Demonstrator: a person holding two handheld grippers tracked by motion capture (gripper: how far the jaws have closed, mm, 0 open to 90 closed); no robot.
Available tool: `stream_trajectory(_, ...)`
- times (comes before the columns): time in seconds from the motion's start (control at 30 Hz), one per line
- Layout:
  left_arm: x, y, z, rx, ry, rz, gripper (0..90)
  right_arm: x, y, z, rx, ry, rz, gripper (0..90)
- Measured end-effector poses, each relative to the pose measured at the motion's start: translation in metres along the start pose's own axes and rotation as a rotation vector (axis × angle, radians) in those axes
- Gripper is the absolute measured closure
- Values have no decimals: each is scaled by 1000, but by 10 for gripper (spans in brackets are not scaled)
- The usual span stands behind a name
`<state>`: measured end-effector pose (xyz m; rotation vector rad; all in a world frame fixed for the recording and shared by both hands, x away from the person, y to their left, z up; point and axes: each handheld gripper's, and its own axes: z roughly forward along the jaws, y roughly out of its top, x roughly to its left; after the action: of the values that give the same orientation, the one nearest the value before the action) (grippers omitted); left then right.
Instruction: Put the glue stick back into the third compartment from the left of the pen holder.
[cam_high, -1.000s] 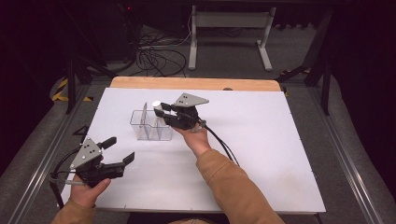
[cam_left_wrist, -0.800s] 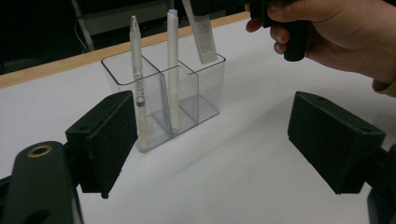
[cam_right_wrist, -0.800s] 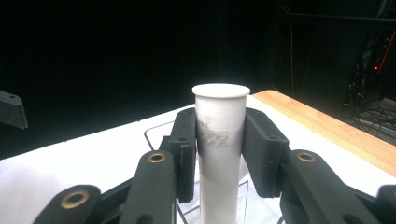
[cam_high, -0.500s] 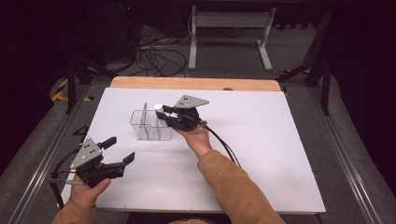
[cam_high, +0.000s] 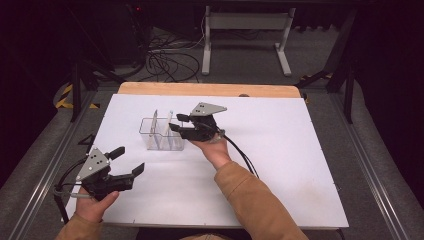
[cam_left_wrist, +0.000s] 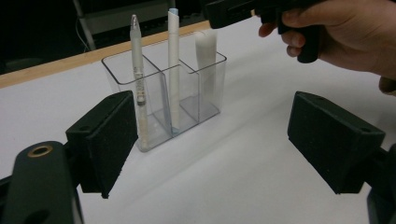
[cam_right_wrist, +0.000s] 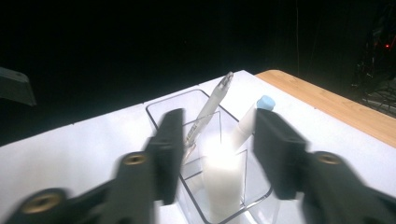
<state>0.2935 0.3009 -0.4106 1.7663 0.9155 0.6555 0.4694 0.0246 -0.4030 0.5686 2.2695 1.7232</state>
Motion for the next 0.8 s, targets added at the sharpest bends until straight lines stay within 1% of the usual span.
stream_trajectory(0.03, 0, 0, 0, 0, 1, -1, 167, 1, 2, -3, 3, -2, 0, 427)
stream_trajectory(0.1, 0, 0, 0, 0, 1, -1, 167, 1, 5, -8, 6, -3, -2, 374)
stream_trajectory(0.2, 0, 0, -1, -2, 3, 1, 167, 2, 10, -17, 0, -1, -1, 326)
stream_trajectory(0.33, 0, 1, -1, -6, 5, 0, 167, 5, 18, -28, -22, 0, -11, 310)
stream_trajectory(0.43, 0, 1, -1, -2, 5, 2, 166, 7, 22, -35, -36, -3, -28, 308)
stream_trajectory(0.7, 1, 1, -2, -6, 5, -1, 166, 7, 26, -43, -42, 8, -22, 286)
stream_trajectory(0.8, 1, 1, -2, -7, 6, 0, 166, 7, 29, -49, -49, 9, -28, 273)
